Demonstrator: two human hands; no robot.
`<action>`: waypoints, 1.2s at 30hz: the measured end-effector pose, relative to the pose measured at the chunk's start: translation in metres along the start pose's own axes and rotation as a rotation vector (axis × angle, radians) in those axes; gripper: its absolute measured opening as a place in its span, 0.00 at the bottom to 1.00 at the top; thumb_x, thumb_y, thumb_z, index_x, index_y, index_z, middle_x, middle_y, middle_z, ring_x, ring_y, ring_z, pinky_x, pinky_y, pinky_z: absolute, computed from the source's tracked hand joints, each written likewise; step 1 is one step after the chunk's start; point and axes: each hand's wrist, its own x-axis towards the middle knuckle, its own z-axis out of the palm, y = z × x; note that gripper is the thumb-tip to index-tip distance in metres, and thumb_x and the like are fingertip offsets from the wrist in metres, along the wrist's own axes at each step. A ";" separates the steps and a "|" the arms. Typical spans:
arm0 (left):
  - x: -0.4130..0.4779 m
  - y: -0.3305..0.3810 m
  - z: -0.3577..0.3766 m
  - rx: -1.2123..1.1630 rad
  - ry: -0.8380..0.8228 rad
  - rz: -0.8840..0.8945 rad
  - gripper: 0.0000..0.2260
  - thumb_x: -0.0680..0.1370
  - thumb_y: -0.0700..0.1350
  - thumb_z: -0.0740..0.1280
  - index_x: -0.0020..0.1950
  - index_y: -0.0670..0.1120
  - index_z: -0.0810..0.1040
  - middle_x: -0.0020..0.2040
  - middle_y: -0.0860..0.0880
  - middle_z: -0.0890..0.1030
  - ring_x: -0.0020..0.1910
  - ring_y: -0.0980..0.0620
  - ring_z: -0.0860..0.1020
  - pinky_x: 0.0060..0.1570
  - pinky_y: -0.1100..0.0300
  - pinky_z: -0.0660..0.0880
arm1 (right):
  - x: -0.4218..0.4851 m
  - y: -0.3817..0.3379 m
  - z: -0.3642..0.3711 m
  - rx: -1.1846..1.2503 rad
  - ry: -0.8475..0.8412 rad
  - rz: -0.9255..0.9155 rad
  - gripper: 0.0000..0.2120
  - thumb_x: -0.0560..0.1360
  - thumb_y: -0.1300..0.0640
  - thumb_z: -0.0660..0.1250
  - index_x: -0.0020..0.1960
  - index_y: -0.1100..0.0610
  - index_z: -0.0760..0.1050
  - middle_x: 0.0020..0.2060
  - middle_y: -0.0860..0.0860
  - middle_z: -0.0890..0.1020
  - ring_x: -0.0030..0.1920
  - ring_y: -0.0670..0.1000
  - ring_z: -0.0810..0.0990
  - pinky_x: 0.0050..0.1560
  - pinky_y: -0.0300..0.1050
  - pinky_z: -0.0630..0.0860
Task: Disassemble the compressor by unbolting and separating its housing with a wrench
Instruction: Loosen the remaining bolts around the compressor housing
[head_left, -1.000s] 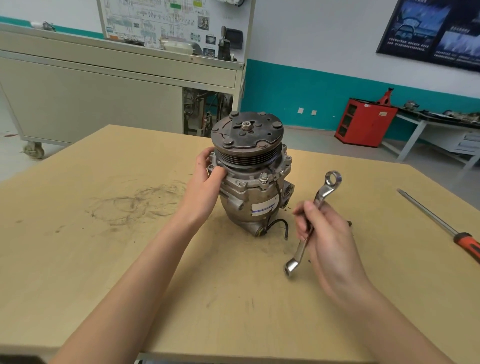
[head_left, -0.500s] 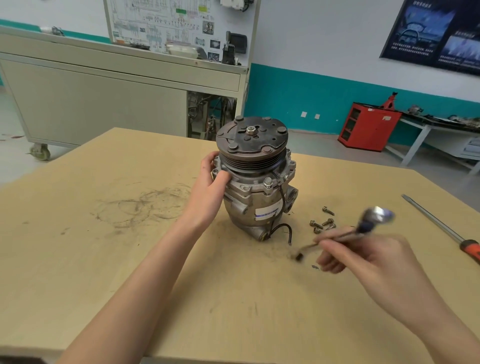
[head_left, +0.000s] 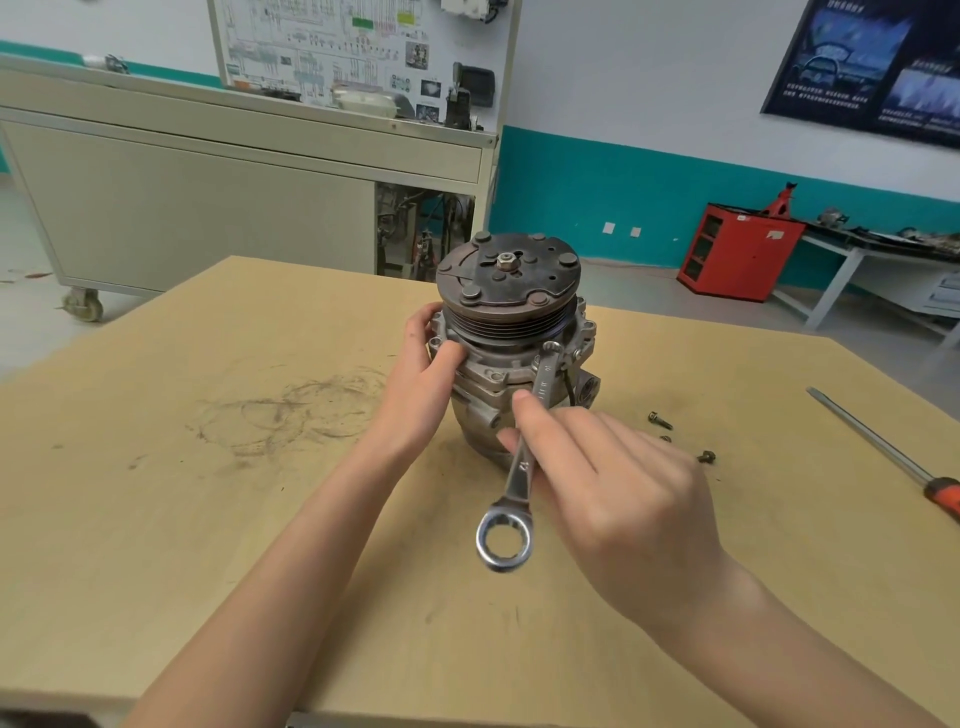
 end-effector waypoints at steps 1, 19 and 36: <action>0.000 0.000 0.000 -0.001 0.001 0.001 0.21 0.81 0.45 0.57 0.74 0.53 0.60 0.65 0.50 0.74 0.53 0.56 0.74 0.50 0.65 0.72 | 0.001 -0.001 0.001 0.017 0.009 0.002 0.10 0.77 0.59 0.66 0.47 0.65 0.83 0.28 0.52 0.77 0.26 0.52 0.74 0.28 0.40 0.66; -0.003 0.005 -0.001 -0.001 -0.013 -0.024 0.21 0.81 0.44 0.57 0.74 0.52 0.59 0.68 0.49 0.72 0.64 0.49 0.73 0.65 0.50 0.69 | -0.036 0.021 0.009 0.599 0.096 0.305 0.09 0.78 0.57 0.65 0.51 0.60 0.81 0.39 0.53 0.84 0.38 0.49 0.82 0.42 0.40 0.78; -0.004 0.004 -0.002 -0.013 -0.035 -0.017 0.21 0.82 0.45 0.56 0.75 0.53 0.58 0.70 0.50 0.70 0.64 0.54 0.71 0.53 0.68 0.68 | 0.021 0.136 0.085 1.855 -0.390 0.998 0.16 0.71 0.60 0.56 0.35 0.56 0.82 0.28 0.53 0.82 0.28 0.51 0.79 0.35 0.41 0.76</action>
